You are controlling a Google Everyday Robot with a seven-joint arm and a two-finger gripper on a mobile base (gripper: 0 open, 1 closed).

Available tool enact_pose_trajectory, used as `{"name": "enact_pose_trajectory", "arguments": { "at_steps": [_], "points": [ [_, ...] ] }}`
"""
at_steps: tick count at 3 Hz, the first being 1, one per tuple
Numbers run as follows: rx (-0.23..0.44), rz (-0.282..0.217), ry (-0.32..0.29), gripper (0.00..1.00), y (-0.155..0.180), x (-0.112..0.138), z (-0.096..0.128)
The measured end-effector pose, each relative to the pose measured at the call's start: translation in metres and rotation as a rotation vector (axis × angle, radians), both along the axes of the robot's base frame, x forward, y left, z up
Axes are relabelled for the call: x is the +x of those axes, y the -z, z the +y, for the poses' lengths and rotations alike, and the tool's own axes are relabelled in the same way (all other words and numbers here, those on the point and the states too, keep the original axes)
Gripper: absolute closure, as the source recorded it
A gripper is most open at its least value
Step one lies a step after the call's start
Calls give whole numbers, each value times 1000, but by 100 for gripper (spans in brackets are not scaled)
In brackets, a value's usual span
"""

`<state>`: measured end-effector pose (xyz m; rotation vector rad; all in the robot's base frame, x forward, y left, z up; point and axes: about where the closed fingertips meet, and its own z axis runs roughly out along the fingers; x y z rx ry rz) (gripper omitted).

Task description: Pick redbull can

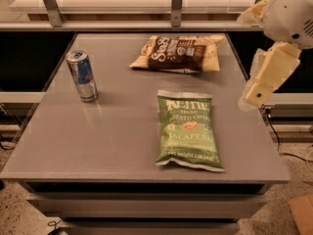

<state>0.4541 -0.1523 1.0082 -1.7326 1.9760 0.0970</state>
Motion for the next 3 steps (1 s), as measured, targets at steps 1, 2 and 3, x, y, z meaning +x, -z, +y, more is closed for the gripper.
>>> {"name": "enact_pose_trajectory", "arguments": {
  "at_steps": [1, 2, 3],
  "points": [
    [126, 32, -116, 0, -4, 10, 54],
    [249, 101, -194, 0, 3, 15, 110],
    [359, 182, -238, 0, 13, 17, 165]
  ]
}}
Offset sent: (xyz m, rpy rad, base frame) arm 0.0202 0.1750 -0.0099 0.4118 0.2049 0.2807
